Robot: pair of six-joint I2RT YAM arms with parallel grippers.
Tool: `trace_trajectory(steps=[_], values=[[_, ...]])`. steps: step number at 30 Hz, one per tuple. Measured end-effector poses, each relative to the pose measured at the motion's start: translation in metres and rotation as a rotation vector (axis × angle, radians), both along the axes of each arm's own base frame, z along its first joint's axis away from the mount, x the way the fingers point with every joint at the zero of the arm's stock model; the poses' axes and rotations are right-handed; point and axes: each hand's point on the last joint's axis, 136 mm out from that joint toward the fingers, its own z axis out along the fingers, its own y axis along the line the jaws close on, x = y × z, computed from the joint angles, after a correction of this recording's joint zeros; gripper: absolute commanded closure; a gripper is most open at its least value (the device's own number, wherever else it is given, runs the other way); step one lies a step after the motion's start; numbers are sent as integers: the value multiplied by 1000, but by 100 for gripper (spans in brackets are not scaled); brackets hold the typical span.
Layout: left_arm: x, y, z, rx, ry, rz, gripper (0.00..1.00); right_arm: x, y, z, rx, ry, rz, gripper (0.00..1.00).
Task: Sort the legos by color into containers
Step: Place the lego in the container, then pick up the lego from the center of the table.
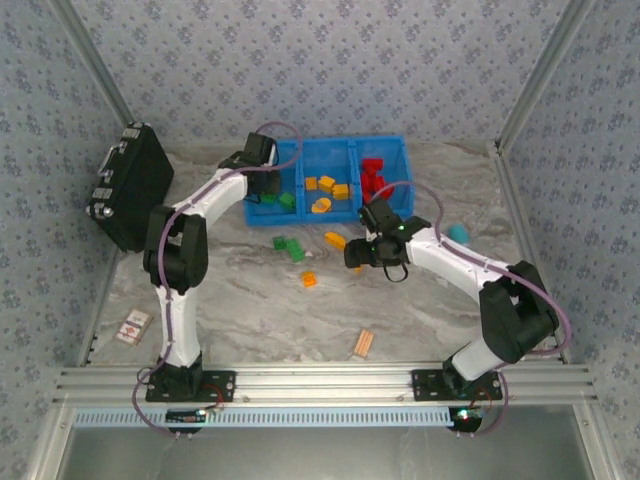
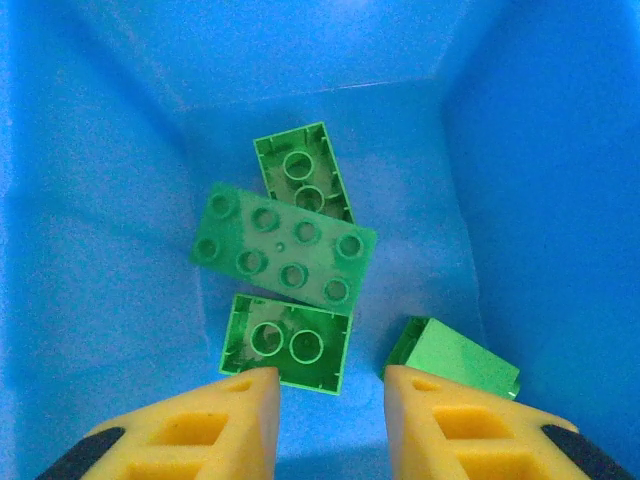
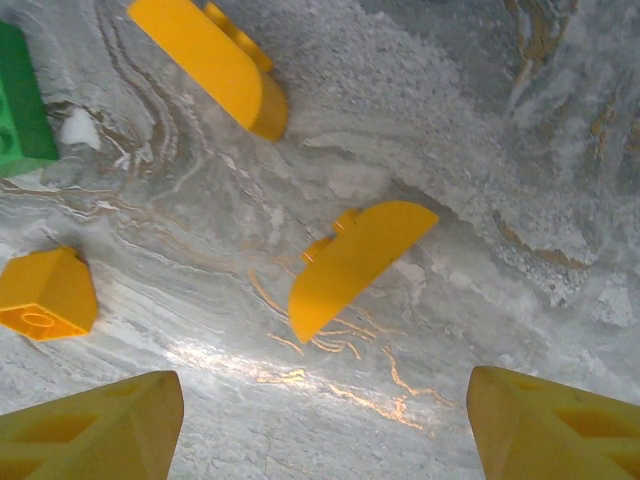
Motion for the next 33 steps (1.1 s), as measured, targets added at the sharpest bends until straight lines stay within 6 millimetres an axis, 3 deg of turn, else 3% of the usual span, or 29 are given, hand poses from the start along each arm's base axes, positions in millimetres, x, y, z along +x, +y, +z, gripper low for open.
trace_trajectory(steps=[10, 14, 15, 17, 20, 21, 27, 33], values=[[-3, -4, 4, -18, 6, -17, 65, 8, -5, -12, 17, 15, -63, 29], [-13, 0, 26, -18, -12, -30, 59, 13, -4, -22, 27, 34, -85, 31], [-18, 2, 37, -17, -25, -35, 56, 13, -3, -25, 26, 42, -89, 32], [-26, 4, 60, -22, -62, -46, 35, 14, -3, -34, 20, 58, -97, 33], [-41, 10, 101, -29, -137, -66, 16, 15, -4, -47, 10, 86, -113, 35], [-47, 12, 113, -27, -162, -75, 0, 16, -4, -51, 7, 93, -116, 35], [-87, 32, 155, -13, -268, -79, 0, 21, -4, -63, -4, 114, -131, 36], [-126, 53, 158, -52, -343, -74, 0, 26, -3, -63, -2, 110, -134, 41]])
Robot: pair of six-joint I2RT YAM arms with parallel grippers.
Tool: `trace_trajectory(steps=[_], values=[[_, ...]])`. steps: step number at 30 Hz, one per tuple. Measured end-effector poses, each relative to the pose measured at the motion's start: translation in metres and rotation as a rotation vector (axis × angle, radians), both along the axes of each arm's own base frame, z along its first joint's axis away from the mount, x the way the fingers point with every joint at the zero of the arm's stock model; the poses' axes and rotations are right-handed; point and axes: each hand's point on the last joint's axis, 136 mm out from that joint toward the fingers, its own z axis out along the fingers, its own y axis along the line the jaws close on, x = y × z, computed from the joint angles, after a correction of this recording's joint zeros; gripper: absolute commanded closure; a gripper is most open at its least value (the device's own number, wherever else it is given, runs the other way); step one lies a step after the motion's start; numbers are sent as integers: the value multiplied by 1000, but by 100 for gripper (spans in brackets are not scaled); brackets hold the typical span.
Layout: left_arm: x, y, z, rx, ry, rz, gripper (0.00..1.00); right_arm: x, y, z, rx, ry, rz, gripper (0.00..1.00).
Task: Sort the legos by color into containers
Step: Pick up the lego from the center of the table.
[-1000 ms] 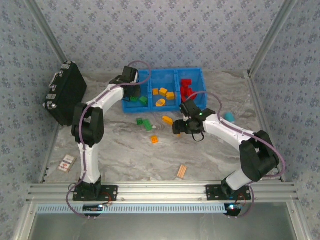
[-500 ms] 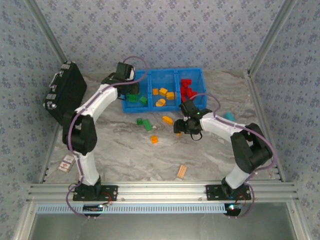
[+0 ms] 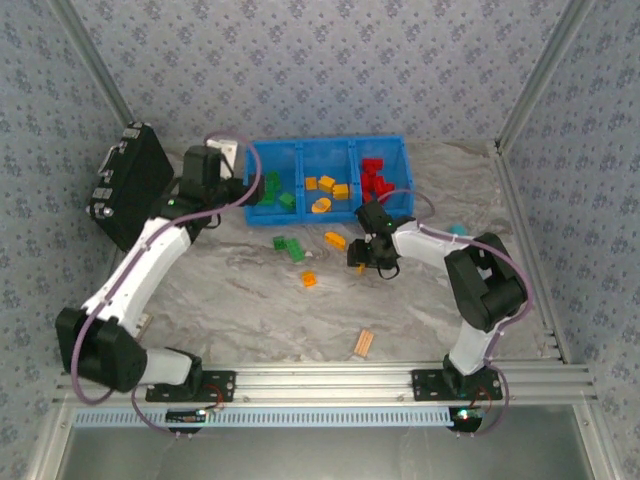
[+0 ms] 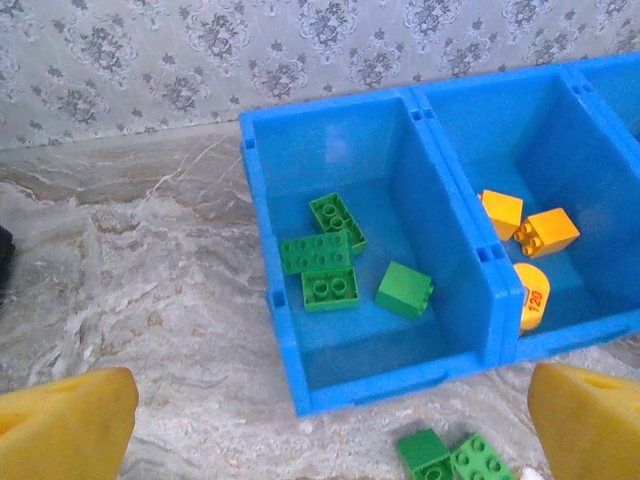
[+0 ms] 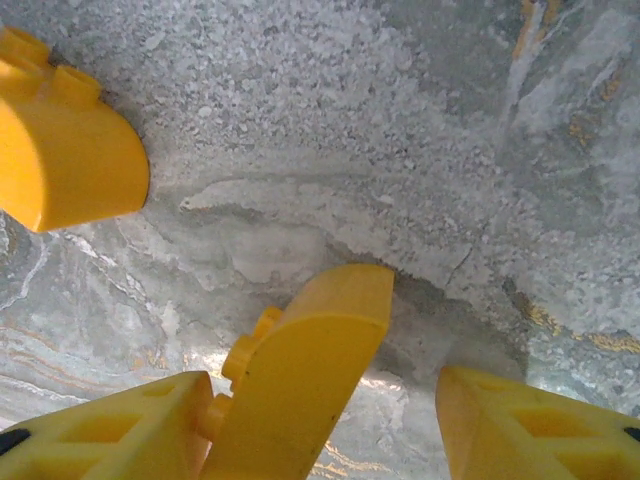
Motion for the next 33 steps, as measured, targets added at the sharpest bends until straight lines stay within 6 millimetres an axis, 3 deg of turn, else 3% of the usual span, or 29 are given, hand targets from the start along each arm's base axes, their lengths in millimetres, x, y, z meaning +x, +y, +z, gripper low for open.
trace_trajectory(steps=[11, 18, 27, 33], values=[[-33, 1, -10, -47, -43, -75, 0, 2, -5, -6, -25, 20, 0, 54], [-58, 17, -20, -133, -104, -23, 0, 2, -8, -7, -48, 24, 12, 59], [-69, 13, -29, -223, -115, -56, 0, 3, -8, -6, -67, 28, 29, 65], [-76, 10, -50, -237, -47, -64, 0, 15, 0, -3, -71, 6, 44, 69]])
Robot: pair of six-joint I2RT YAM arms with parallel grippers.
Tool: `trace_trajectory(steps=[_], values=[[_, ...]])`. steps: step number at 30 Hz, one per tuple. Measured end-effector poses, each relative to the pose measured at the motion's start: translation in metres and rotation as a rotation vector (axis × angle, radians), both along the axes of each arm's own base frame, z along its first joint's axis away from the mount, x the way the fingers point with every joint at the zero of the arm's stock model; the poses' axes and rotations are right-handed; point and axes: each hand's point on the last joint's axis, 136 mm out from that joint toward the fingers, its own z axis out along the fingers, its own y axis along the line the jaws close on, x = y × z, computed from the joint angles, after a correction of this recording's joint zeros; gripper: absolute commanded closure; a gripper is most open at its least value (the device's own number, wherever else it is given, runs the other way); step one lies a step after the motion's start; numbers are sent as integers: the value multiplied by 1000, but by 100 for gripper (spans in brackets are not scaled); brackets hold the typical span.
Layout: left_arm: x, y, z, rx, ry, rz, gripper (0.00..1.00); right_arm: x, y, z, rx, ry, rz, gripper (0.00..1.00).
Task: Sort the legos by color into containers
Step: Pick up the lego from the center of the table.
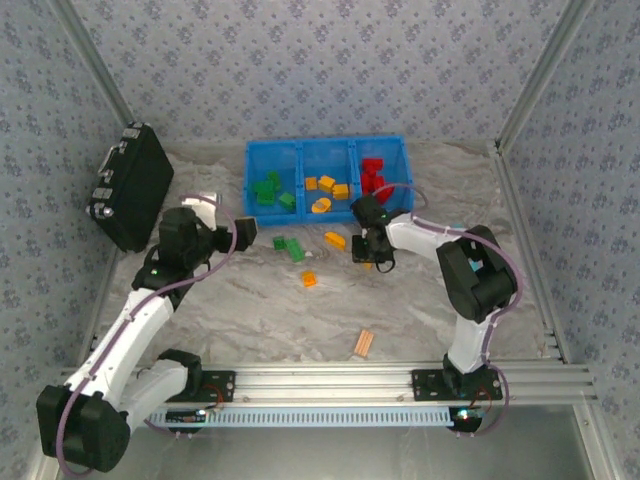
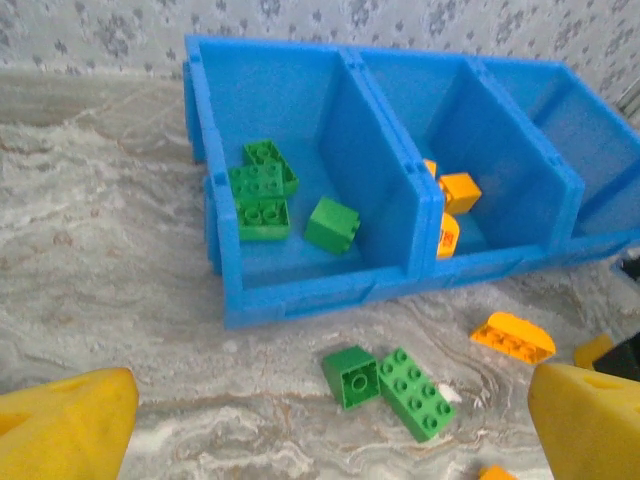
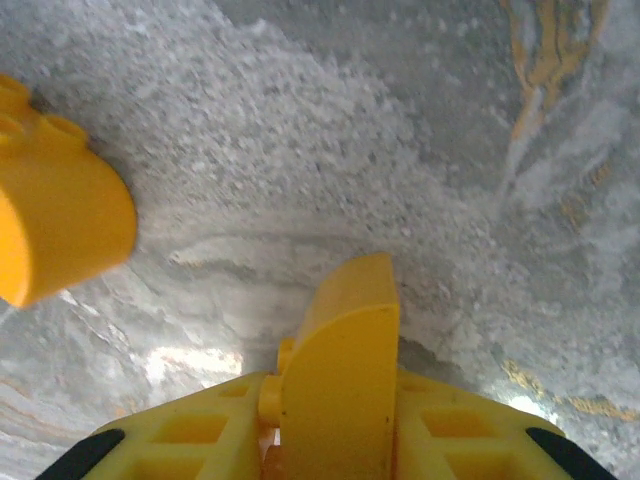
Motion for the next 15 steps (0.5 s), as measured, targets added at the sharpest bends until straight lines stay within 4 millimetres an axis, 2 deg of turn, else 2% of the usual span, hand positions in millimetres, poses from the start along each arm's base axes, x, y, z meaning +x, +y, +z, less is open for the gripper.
trace_trajectory(steps=[4, 9, 11, 15], values=[[-2, -1, -10, -8, 40, 0, 2, 7, 6, 3, -5, -8, 7, 70], [-5, -6, -49, -1, 153, 1, 7, 11, 14, 17, -14, -24, 33, 71], [-9, -11, -66, 5, 204, -7, 10, 12, 19, 26, -20, -38, 50, 71], [-12, -21, -87, 28, 267, -28, 12, 18, 25, 53, -17, -81, 77, 72]])
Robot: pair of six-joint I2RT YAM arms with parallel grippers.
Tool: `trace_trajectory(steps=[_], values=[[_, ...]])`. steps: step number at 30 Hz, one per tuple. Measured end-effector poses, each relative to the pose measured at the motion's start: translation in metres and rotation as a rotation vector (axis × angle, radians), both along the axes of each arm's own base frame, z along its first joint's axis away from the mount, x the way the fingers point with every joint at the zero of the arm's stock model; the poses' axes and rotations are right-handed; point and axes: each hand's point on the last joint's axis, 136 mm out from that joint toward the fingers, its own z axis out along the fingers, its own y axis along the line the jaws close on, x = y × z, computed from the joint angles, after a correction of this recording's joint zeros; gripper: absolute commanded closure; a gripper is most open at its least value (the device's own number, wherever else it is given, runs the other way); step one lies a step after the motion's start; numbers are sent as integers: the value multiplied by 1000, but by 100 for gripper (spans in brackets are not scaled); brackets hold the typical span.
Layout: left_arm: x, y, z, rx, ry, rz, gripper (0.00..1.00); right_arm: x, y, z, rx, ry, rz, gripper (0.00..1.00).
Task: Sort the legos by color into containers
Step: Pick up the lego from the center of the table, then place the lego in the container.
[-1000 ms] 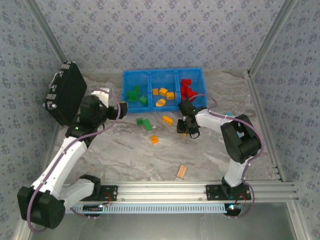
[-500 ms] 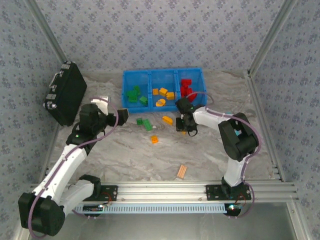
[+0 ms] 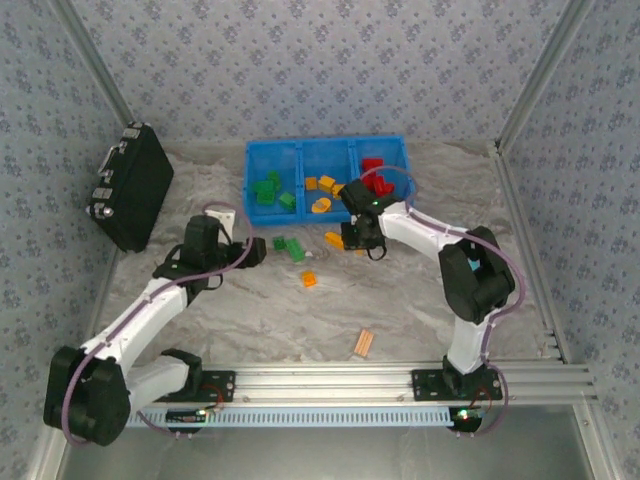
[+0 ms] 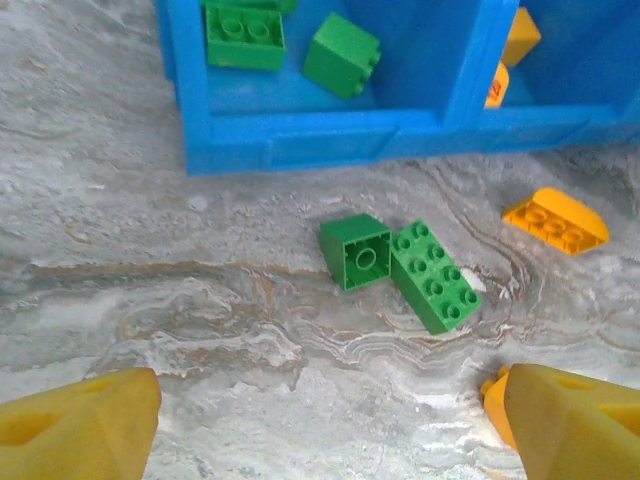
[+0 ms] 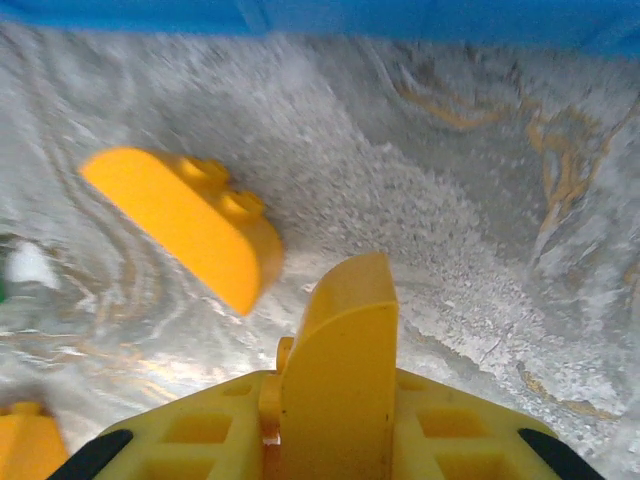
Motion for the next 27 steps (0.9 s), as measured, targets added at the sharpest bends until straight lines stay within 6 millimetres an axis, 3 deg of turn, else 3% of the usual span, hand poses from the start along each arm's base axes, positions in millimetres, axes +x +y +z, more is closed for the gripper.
trace_trajectory(steps=[8, 11, 14, 20, 27], values=[[-6, -18, -23, -2, 90, -25, 14, 35, 17, 63, 38, -149, 43, 72], [-6, -25, -30, -15, 126, -20, 15, 52, 25, 76, 46, -195, 57, 72], [-9, -33, -34, -27, 153, -23, 15, 72, 33, 76, 49, -215, 64, 72], [-19, -52, -41, -42, 188, -39, 14, 113, 42, 56, 32, -225, 71, 72], [-14, -60, -44, -31, 219, -12, 15, 140, 54, 37, 21, -230, 92, 71]])
